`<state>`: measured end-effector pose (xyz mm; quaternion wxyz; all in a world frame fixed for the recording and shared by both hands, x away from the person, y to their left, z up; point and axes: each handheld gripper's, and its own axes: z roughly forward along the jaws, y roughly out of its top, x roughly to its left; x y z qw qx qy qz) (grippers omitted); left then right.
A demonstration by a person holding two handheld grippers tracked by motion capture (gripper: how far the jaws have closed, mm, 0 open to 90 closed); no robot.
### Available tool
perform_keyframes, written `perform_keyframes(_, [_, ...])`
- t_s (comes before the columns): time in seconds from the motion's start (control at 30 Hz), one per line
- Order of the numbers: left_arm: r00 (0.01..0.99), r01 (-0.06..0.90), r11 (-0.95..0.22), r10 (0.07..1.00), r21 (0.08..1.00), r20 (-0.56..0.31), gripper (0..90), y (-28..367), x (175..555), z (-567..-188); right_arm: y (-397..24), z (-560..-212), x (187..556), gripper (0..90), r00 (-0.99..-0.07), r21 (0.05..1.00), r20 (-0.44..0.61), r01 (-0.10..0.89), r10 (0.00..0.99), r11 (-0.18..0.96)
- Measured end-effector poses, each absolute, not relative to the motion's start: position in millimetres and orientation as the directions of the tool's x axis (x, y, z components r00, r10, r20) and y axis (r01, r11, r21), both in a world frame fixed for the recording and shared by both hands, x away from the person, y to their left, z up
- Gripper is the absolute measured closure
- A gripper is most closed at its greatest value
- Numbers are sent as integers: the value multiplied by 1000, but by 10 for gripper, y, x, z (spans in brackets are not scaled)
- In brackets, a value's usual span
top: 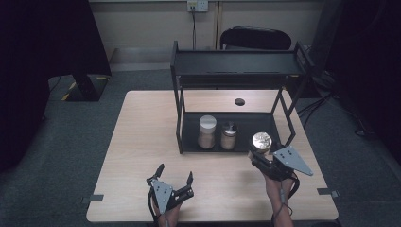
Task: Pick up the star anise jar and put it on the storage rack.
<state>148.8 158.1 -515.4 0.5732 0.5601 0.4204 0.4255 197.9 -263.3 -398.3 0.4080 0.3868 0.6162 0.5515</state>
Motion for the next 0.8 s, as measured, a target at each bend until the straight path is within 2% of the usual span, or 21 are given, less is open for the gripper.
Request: perform_keyframes(0.8, [285,-16,10,959,1000,-5,3,1581,1489,-5153,-2688,-3957,2268,348,-370,995,-77,37,926,97])
